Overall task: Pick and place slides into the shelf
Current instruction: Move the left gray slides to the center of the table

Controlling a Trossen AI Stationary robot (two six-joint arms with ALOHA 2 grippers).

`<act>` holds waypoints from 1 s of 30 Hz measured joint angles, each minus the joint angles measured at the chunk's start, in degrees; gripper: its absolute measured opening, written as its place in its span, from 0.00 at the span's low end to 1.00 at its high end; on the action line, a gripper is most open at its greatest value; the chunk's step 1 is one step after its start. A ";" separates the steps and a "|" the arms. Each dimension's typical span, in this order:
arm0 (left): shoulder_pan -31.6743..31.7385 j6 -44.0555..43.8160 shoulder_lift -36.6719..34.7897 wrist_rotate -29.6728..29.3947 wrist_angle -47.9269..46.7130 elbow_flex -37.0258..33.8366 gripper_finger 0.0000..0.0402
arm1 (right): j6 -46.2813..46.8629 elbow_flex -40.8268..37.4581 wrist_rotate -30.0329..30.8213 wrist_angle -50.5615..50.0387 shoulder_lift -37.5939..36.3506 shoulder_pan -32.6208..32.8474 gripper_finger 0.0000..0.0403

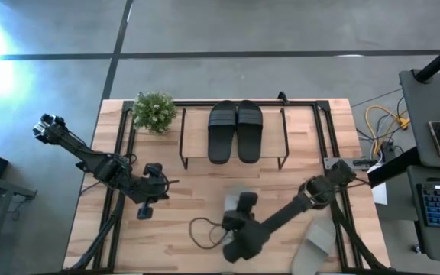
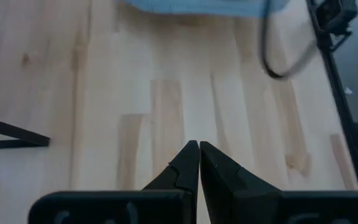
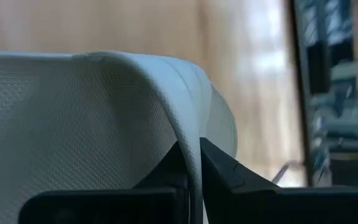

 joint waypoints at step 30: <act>0.02 0.04 -0.11 -2.02 -0.07 0.00 0.00 | -11.34 -3.01 -3.10 8.15 -0.02 -9.07 0.41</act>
